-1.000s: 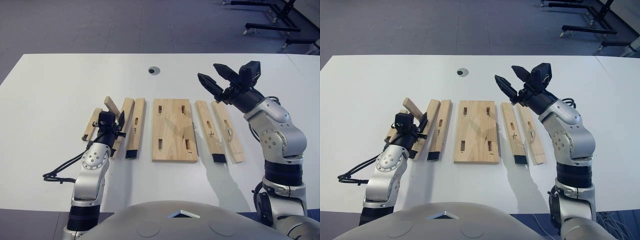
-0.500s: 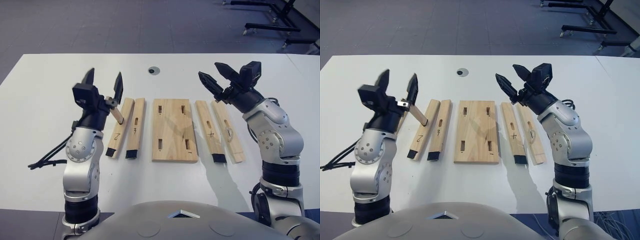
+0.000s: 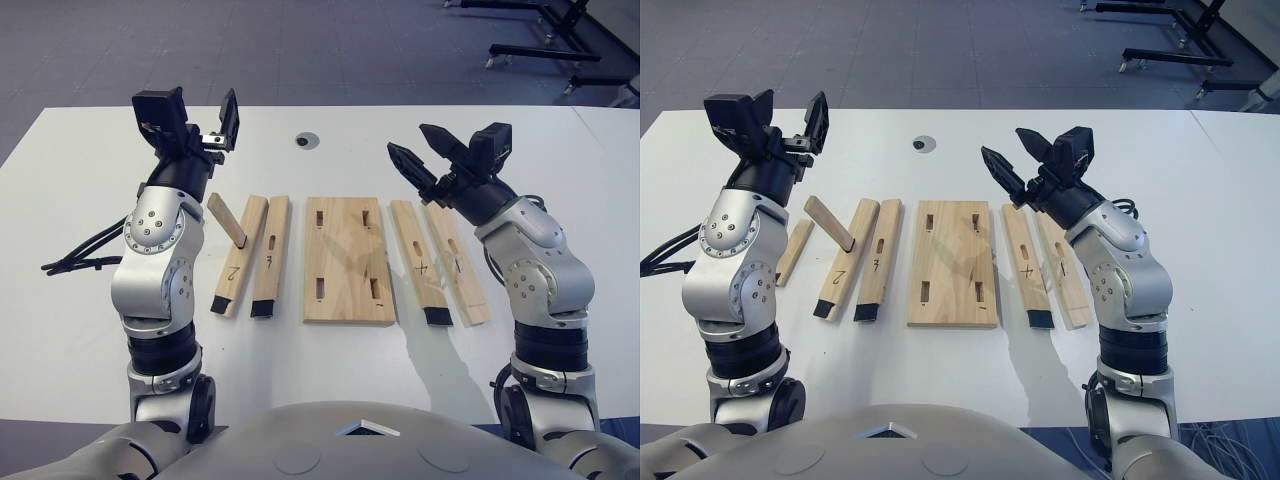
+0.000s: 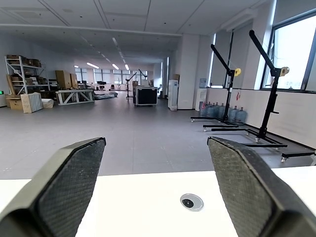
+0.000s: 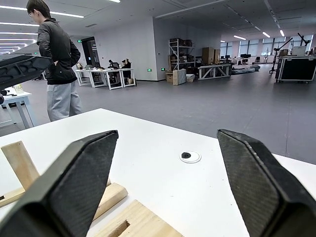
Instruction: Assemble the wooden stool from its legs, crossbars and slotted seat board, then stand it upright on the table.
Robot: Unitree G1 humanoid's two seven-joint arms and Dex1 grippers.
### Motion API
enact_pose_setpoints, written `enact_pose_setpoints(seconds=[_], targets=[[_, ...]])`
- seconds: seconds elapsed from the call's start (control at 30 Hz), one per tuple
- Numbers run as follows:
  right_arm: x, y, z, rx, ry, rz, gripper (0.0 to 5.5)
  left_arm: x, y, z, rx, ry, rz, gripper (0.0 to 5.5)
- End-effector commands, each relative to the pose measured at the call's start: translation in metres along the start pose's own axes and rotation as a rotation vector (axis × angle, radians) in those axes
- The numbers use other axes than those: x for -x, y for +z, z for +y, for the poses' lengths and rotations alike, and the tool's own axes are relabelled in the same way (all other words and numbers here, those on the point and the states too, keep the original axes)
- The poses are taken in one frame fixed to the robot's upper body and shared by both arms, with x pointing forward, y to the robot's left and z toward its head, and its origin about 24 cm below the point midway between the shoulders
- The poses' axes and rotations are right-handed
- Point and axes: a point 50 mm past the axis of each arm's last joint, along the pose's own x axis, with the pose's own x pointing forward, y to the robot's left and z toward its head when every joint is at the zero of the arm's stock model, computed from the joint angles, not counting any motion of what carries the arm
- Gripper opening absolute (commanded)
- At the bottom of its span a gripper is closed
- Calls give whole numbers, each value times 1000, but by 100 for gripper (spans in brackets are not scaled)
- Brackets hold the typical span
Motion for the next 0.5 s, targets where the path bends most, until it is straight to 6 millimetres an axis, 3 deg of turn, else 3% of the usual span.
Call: enact_pose_setpoints(seconds=[0.03,0.2,0.27,0.43,0.5], targets=[[1,5,-2,18,1,4,368,6,1,1,-21,14,11,379],[3,4,0,23,11,24,368,11,6,3,-25,35,0,379],[3,3,1,25,20,36,368,15,-2,4,-18,49,30,379],[0,4,4,14,49,47,368,44,-89,-9,46,1,408,379],[-2,8,6,5,61,33,368,55,-110,-13,42,-26,501,379]])
